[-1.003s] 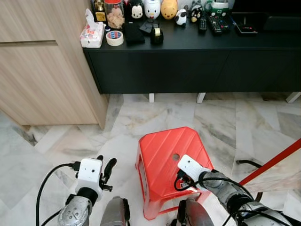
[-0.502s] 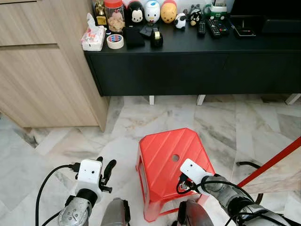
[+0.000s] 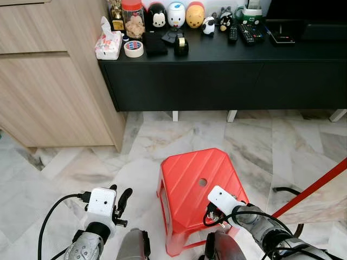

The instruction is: Hang keys on a hook

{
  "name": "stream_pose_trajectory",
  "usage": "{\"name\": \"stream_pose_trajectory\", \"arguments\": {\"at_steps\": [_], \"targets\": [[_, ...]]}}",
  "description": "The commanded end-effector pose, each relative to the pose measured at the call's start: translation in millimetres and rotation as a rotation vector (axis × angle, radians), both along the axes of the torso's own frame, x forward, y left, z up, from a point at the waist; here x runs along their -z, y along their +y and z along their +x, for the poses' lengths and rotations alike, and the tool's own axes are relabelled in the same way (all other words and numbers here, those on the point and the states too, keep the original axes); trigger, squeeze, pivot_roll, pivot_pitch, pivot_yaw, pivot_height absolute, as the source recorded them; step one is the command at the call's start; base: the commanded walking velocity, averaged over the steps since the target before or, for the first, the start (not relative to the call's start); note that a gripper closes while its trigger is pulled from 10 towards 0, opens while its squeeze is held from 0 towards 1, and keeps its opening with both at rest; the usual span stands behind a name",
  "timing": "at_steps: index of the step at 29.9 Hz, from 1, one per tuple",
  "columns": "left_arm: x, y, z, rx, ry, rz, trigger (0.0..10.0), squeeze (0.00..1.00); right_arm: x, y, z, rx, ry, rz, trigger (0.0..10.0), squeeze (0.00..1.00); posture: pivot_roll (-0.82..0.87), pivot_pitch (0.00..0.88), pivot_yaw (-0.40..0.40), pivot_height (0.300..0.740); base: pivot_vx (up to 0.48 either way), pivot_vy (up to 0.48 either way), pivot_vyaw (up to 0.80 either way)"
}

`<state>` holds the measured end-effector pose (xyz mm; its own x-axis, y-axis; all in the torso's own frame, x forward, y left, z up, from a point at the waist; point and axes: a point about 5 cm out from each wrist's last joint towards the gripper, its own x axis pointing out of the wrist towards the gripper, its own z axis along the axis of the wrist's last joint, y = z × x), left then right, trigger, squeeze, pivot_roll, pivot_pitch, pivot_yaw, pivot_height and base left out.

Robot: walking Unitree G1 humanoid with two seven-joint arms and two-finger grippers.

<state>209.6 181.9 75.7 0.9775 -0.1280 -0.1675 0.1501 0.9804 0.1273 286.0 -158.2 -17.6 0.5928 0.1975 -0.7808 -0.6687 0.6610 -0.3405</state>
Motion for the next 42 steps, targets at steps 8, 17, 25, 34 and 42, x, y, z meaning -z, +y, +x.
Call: {"name": "stream_pose_trajectory", "arguments": {"at_steps": [8, 17, 25, 34, 42], "targets": [[1, 0.4, -5.8, 0.005, 0.021, 0.013, 10.0, 0.0, -6, -2.5, 6.6, 0.037, -0.031, 0.0, 10.0, 0.0, 0.14, 0.205, -0.009, 0.651, 0.0, 0.0, 0.0], [2, 0.1, -8.0, 0.003, 0.029, 0.014, 10.0, 0.0, -7, -2.9, 7.7, 0.037, -0.036, -0.007, 10.0, 0.0, 0.14, 0.207, -0.01, 0.651, 0.0, 0.0, 0.0], [3, 0.6, -7.7, 0.001, 0.032, 0.014, 10.0, 0.0, -16, 7.3, 16.6, 0.002, -0.1, 0.064, 10.0, 0.0, 0.14, 0.194, -0.013, 0.651, 0.0, 0.0, 0.0], [6, 0.3, -2.5, 0.002, 0.034, 0.011, 10.0, 0.0, -29, 11.5, 26.9, 0.083, -0.145, 0.235, 10.0, 0.0, 0.12, 0.156, -0.013, 0.651, 0.0, 0.0, 0.0], [7, 1.2, 8.1, 0.002, 0.019, 0.013, 10.0, 0.0, -36, 15.5, 27.9, 0.02, -0.146, 0.336, 10.0, 0.0, 0.11, 0.11, -0.018, 0.651, 0.0, 0.0, 0.0]]}}
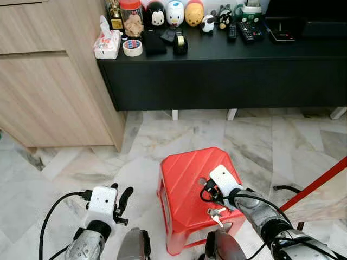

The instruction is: Hang keys on a hook

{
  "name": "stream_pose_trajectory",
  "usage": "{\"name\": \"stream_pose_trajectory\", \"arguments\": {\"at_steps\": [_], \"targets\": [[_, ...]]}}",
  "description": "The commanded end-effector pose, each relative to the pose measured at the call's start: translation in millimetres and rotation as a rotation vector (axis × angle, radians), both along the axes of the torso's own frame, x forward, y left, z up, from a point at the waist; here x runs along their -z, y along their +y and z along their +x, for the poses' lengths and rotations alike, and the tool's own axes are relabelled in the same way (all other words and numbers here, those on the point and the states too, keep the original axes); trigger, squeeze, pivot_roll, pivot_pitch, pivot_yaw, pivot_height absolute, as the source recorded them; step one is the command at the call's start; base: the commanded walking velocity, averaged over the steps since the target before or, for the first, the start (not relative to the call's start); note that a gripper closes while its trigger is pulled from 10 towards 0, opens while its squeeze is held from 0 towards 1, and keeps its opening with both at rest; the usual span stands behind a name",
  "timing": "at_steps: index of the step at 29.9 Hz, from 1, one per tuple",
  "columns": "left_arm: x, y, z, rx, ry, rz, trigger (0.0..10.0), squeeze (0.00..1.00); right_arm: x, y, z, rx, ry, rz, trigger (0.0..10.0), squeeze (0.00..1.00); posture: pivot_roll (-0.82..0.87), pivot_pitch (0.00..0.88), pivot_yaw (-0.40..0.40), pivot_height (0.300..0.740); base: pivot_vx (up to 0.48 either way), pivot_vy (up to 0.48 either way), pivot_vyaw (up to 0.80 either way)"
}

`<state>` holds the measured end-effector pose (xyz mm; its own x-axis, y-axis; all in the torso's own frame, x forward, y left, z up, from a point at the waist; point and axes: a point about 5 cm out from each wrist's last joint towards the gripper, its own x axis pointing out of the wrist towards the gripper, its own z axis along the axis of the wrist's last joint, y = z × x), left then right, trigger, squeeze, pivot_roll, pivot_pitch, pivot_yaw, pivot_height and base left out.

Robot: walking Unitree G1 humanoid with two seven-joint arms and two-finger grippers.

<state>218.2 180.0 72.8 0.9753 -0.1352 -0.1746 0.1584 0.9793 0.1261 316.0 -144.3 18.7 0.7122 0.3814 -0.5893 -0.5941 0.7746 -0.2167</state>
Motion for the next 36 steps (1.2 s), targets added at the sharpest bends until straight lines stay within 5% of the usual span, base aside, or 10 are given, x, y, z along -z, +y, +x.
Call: {"name": "stream_pose_trajectory", "arguments": {"at_steps": [1, 10, 17, 28, 36], "targets": [[4, 3.1, 1.0, -0.006, 0.01, 0.014, 10.0, 0.0, 0, 1.7, -2.3, -0.038, 0.006, 0.03, 10.0, 0.0, 0.11, 0.109, -0.018, 0.651, 0.0, 0.0, 0.0], [6, 4.3, 10.4, -0.009, -0.001, 0.013, 10.0, 0.0, -8, 2.4, -8.2, -0.188, 0.019, 0.094, 10.0, 0.0, 0.1, 0.101, -0.018, 0.651, 0.0, 0.0, 0.0], [9, 6.3, 11.7, -0.01, 0.002, 0.016, 10.0, 0.0, 12, -4.0, -43.7, -0.414, 0.218, -0.038, 10.0, 0.0, 0.08, 0.112, -0.018, 0.651, 0.0, 0.0, 0.0], [13, 3.9, 10.5, -0.005, 0.01, 0.01, 10.0, 0.0, 42, -18.3, -65.6, -0.3, 0.279, -0.222, 10.0, 0.0, 0.09, 0.12, -0.018, 0.651, 0.0, 0.0, 0.0], [16, 5.4, 8.5, -0.006, 0.017, 0.013, 10.0, 0.0, 42, -20.8, -67.5, -0.228, 0.27, -0.218, 10.0, 0.0, 0.08, 0.114, -0.017, 0.651, 0.0, 0.0, 0.0]]}}
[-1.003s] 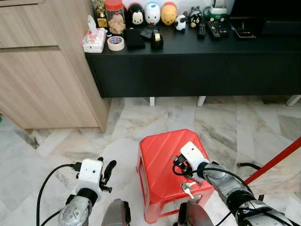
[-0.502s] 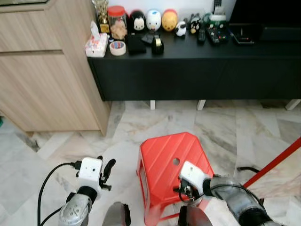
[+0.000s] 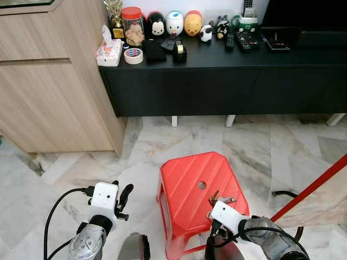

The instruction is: Hang keys on a hook

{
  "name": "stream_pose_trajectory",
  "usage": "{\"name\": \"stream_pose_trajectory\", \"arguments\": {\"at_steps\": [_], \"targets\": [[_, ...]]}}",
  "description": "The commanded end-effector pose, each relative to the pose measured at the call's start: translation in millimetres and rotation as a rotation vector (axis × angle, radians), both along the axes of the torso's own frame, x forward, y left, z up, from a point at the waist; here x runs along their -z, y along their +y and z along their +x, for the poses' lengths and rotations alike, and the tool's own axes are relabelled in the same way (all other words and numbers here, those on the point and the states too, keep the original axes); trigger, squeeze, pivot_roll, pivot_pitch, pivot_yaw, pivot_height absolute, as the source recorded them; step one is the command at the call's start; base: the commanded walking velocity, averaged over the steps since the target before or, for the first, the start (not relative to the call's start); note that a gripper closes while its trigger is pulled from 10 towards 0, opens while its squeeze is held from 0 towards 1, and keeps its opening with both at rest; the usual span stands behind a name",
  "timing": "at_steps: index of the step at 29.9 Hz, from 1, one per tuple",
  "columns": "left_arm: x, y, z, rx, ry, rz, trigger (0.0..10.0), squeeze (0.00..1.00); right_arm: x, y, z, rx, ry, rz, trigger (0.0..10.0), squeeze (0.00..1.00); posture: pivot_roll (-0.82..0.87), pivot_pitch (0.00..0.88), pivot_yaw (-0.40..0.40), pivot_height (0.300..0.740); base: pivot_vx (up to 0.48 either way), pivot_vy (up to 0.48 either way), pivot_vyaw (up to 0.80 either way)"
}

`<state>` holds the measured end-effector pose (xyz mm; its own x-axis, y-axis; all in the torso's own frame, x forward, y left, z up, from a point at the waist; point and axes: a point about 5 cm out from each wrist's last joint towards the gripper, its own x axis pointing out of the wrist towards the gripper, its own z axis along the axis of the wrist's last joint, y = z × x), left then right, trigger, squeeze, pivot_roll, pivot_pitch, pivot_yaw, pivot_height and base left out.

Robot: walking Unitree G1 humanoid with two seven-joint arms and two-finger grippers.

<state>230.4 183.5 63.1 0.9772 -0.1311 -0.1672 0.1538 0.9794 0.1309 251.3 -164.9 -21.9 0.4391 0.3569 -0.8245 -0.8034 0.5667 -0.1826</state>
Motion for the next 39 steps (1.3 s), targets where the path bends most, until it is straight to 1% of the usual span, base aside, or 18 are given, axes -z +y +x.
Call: {"name": "stream_pose_trajectory", "arguments": {"at_steps": [1, 3, 5, 18, 22, 27, 31, 39], "targets": [[6, 1.6, -3.7, -0.002, 0.025, 0.008, 10.0, 0.0, 2, -0.8, -2.9, 0.005, 0.006, -0.006, 10.0, 0.0, 0.08, 0.114, -0.017, 0.651, 0.0, 0.0, 0.0], [6, 1.5, -3.8, -0.001, 0.026, 0.008, 10.0, 0.0, 2, -1.4, -2.7, 0.007, -0.004, -0.018, 10.0, 0.0, 0.09, 0.11, -0.016, 0.651, 0.0, 0.0, 0.0], [6, 0.8, -4.5, 0.001, 0.025, 0.007, 10.0, 0.0, 3, -1.5, -1.0, 0.037, -0.02, -0.026, 10.0, 0.0, 0.09, 0.105, -0.016, 0.651, 0.0, 0.0, 0.0], [7, 1.6, -8.5, 0.002, 0.028, 0.01, 10.0, 0.0, 11, 0.9, -1.1, 0.057, -0.013, -0.06, 10.0, 0.0, 0.09, 0.111, -0.014, 0.651, 0.0, 0.0, 0.0], [7, 1.3, -9.2, 0.002, 0.029, 0.009, 10.0, 0.0, 12, 3.4, 0.6, 0.069, -0.014, -0.065, 10.0, 0.0, 0.1, 0.115, -0.013, 0.651, 0.0, 0.0, 0.0], [6, 2.2, -11.0, 0.003, 0.03, 0.013, 10.0, 0.0, 13, 7.5, 4.9, 0.082, -0.043, -0.084, 10.0, 0.0, 0.1, 0.123, -0.011, 0.651, 0.0, 0.0, 0.0], [6, 2.9, -12.7, 0.002, 0.031, 0.015, 10.0, 0.0, 13, 10.1, 6.9, 0.095, -0.048, -0.074, 10.0, 0.0, 0.1, 0.132, -0.008, 0.651, 0.0, 0.0, 0.0], [6, 2.7, -16.6, 0.005, 0.04, 0.015, 10.0, 0.0, 16, 11.1, 5.6, 0.1, -0.039, -0.085, 10.0, 0.0, 0.11, 0.148, -0.003, 0.651, 0.0, 0.0, 0.0]]}}
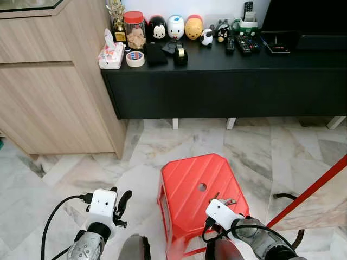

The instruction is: Hang keys on a hook

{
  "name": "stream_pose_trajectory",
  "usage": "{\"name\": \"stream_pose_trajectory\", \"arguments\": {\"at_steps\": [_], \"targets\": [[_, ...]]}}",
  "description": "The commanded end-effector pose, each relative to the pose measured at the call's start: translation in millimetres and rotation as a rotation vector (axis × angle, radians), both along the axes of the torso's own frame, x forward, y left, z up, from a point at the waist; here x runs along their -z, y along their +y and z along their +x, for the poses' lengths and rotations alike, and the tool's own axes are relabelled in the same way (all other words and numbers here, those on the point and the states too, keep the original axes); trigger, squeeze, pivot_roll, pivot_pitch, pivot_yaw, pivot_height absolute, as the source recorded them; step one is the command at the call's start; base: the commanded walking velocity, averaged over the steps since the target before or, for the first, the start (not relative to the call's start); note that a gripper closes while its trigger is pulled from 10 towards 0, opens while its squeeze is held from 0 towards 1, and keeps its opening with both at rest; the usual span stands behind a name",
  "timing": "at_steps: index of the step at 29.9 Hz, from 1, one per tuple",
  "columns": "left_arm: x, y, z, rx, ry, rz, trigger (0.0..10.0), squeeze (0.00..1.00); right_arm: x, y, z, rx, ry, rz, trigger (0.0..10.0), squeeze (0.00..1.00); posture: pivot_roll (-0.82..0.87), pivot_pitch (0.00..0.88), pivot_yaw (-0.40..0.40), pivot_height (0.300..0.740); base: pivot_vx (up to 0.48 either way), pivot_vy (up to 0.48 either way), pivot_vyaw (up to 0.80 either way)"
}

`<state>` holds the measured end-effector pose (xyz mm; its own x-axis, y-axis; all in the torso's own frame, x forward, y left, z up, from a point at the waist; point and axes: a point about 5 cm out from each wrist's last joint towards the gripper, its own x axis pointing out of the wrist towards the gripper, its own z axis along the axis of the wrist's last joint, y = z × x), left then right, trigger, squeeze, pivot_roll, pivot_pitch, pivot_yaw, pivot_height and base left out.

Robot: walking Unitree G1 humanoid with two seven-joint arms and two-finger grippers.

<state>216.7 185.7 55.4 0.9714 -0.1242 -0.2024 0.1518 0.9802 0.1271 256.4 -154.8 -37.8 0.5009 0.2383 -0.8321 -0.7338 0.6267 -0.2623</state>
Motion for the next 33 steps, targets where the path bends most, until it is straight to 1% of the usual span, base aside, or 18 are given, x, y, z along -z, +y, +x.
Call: {"name": "stream_pose_trajectory", "arguments": {"at_steps": [1, 2, 3, 4, 5, 8, 9, 23, 24, 33], "targets": [[-1.3, 0.6, -3.3, 0.012, 0.005, 0.013, 10.0, 0.0, 0.4, 1.0, 0.4, -0.001, -0.001, 0.0, 10.0, 0.0, 0.11, 0.148, -0.003, 0.651, 0.0, 0.0, 0.0], [-1.3, 0.6, -3.3, 0.012, 0.005, 0.013, 10.0, 0.0, 0.4, 1.0, 0.4, -0.001, -0.001, 0.0, 10.0, 0.0, 0.11, 0.148, -0.003, 0.651, 0.0, 0.0, 0.0], [-0.9, 0.9, -3.8, 0.011, 0.008, 0.014, 10.0, 0.0, 0.7, 0.5, 0.2, 0.003, 0.002, -0.002, 7.6, 0.0, 0.11, 0.148, -0.003, 0.651, 0.0, 0.0, 0.0], [-0.8, 1.4, -4.7, 0.011, 0.01, 0.015, 10.0, 0.0, 1.3, 0.0, -0.3, 0.006, 0.007, -0.004, 2.3, 0.0, 0.11, 0.154, -0.001, 0.651, 0.0, 0.0, 0.0], [-0.7, 2.2, -6.0, 0.01, 0.013, 0.017, 10.0, 0.0, 2.5, -1.5, -1.4, 0.014, 0.014, -0.013, 4.5, 0.0, 0.11, 0.158, 0.001, 0.651, 0.0, 0.0, 0.0], [-0.7, 2.4, -6.5, 0.009, 0.014, 0.018, 10.0, 0.0, 3.0, -2.0, -1.9, 0.017, 0.015, -0.016, 4.5, 0.0, 0.11, 0.158, 0.001, 0.651, 0.0, 0.0, 0.0], [-0.8, 2.6, -7.2, 0.009, 0.016, 0.019, 10.0, 0.0, 4.0, -3.6, -2.7, 0.027, 0.02, -0.026, 10.0, 0.0, 0.12, 0.163, 0.003, 0.651, 0.0, 0.0, 0.0], [-0.4, 2.7, -10.4, 0.009, 0.025, 0.02, 10.0, 0.0, 4.5, -7.5, -2.6, 0.06, 0.024, -0.029, 10.0, 0.0, 0.12, 0.17, 0.006, 0.651, 0.0, 0.0, 0.0], [-0.6, 3.1, -10.9, 0.009, 0.025, 0.021, 10.0, 0.0, 4.4, -7.4, -2.3, 0.065, 0.018, -0.028, 0.0, 0.0, 0.12, 0.172, 0.008, 0.651, 0.0, 0.0, 0.0], [-1.1, 4.3, -11.0, 0.007, 0.028, 0.029, 10.0, 0.0, 3.5, -6.1, -0.5, 0.077, 0.004, -0.02, 0.0, 0.0, 0.12, 0.173, 0.01, 0.651, 0.0, 0.0, 0.0]]}}
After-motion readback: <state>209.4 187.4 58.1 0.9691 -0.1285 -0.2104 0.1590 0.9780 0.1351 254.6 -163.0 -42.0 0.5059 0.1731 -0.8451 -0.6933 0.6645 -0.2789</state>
